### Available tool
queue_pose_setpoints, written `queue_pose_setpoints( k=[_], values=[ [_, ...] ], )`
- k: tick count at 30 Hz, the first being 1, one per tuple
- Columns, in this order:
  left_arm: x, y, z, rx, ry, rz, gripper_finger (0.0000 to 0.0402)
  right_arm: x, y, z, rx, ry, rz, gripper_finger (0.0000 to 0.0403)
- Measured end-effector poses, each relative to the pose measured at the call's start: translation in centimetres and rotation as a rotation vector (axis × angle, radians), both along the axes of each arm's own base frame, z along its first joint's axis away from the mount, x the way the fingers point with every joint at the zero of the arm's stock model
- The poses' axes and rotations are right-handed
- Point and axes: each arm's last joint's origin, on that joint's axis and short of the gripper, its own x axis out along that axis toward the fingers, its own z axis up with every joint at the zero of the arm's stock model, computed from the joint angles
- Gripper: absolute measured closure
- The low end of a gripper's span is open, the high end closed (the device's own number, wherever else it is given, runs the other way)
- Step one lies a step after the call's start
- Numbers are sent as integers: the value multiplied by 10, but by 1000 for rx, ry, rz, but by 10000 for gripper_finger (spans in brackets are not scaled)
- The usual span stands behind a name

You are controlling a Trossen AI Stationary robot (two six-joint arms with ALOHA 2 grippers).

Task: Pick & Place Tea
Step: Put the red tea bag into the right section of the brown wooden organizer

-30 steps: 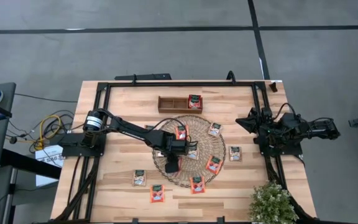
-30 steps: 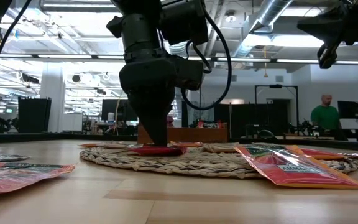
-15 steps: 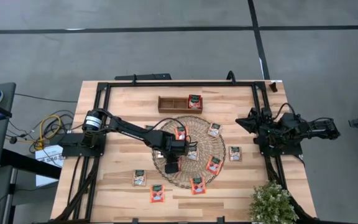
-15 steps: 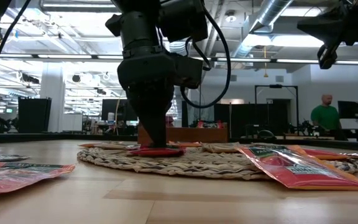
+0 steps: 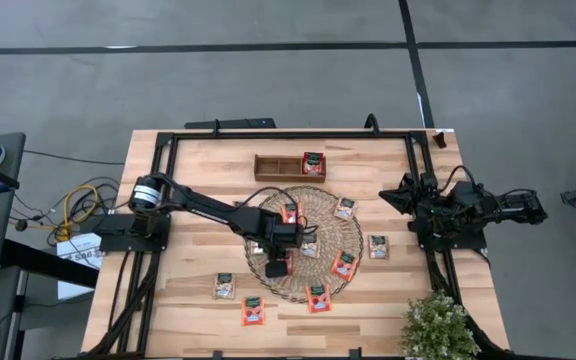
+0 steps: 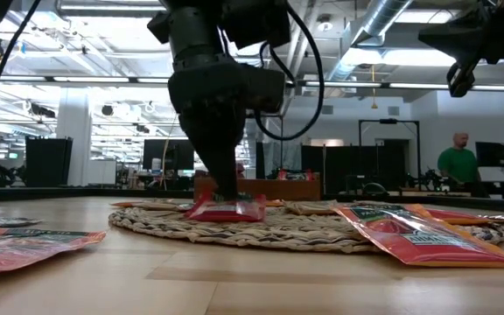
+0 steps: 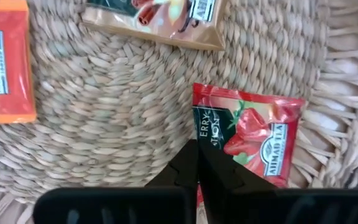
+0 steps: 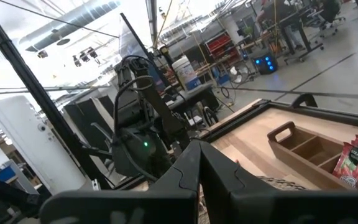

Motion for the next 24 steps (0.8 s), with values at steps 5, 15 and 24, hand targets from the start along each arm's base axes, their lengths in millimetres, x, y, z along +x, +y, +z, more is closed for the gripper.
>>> queue_pose_setpoints(
  k=[5,15,24],
  values=[
    [-3,1,14,-5,-27,2,401,0,0,0,0,0,0,402],
    [-23,5,73,2,-150,42,401,0,0,0,0,0,-2,402],
    [-16,26,170,259,-406,29,402,0,0,0,0,1,-4,402]
  ],
)
